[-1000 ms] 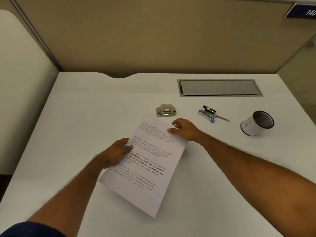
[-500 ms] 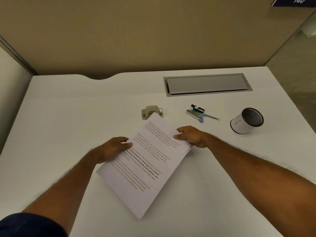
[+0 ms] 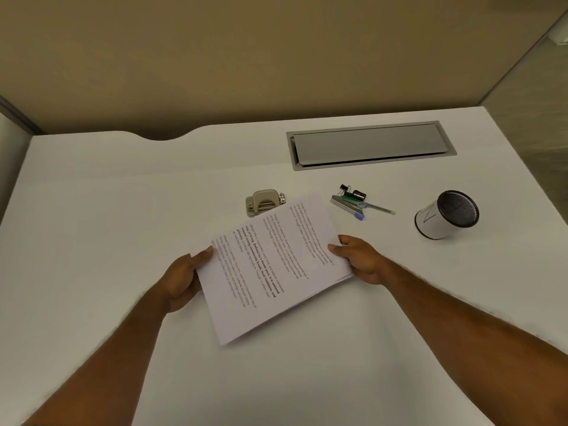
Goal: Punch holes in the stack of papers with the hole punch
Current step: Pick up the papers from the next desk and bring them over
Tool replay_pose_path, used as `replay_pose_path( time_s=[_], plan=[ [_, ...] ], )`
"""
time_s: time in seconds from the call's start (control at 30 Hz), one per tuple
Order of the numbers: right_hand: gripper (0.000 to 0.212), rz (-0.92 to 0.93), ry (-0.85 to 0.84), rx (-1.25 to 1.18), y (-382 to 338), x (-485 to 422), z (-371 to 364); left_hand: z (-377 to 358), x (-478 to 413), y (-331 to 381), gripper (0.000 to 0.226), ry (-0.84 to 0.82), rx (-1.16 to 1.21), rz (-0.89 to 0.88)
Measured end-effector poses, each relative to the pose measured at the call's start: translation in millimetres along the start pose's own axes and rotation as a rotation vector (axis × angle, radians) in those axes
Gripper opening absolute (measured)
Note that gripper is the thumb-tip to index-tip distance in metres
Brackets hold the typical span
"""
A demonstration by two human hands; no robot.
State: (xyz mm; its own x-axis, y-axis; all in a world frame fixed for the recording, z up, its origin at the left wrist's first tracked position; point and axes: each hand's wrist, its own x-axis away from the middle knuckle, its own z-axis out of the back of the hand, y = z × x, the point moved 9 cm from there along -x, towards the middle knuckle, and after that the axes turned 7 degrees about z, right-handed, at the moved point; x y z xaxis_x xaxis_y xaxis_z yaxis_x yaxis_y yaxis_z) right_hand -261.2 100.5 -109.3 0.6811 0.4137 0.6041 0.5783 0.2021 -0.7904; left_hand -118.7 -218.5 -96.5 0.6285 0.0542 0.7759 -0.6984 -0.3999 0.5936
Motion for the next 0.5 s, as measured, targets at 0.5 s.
replay_pose_path(
  time_s=[0.5],
  plan=[
    [0.028, 0.052, 0.058, 0.317, 2.9, 0.8, -0.7, -6.1, -16.2, 11.7, 0.014, 0.193, -0.067, -0.129]
  ],
)
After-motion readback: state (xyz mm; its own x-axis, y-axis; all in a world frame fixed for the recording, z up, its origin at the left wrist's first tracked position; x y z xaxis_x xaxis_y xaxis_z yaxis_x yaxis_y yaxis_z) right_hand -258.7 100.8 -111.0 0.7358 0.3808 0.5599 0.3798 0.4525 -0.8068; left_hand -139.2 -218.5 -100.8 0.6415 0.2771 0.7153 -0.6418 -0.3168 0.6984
